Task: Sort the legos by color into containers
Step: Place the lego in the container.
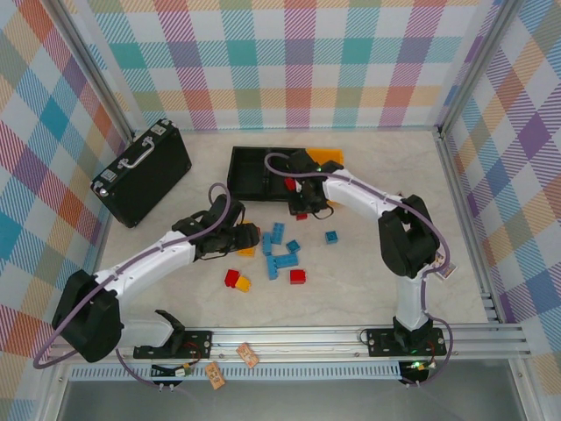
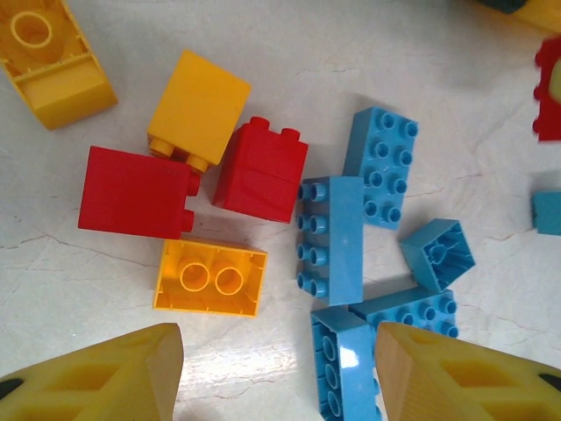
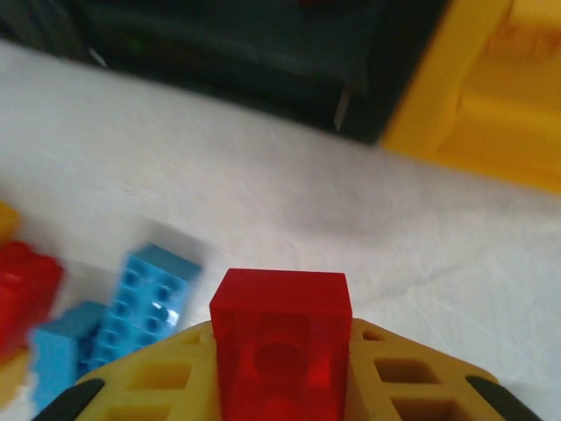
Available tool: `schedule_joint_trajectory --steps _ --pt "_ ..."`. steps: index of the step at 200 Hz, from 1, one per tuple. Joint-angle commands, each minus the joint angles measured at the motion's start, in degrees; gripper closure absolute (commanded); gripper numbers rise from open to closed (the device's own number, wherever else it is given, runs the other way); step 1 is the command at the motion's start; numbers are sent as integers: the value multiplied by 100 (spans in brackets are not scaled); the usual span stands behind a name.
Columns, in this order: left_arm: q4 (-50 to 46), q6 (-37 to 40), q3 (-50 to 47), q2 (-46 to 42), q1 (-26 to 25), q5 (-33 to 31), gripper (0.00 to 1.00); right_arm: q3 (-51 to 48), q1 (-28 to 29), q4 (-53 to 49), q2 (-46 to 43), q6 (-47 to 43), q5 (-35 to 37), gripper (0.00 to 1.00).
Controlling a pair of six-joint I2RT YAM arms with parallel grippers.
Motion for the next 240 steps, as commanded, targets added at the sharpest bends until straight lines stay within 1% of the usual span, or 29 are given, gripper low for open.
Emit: schedule_joint_trajectory --steps 1,63,101,126,192,217,240 --pt "126 -89 -97 -212 -58 -58 40 762 -51 -283 300 -35 10 75" --pt "-10 -123 -225 -398 -65 -135 40 3020 -314 -776 1777 376 -317 75" --pt "-50 -151 -307 -450 -65 -163 40 3910 -398 -931 2424 609 -411 74" --pt "-68 -145 -325 -459 -63 -182 40 4191 -434 -944 2711 739 -511 74" --pt "-43 -158 -362 -384 -65 -181 40 4331 -452 -741 3055 877 -745 71" --pt "-46 -167 -385 -386 -60 -199 40 4339 -452 -719 3068 902 -730 65" --pt "-71 -187 -393 -408 -64 -219 40 4335 -452 -732 3000 896 -710 57"
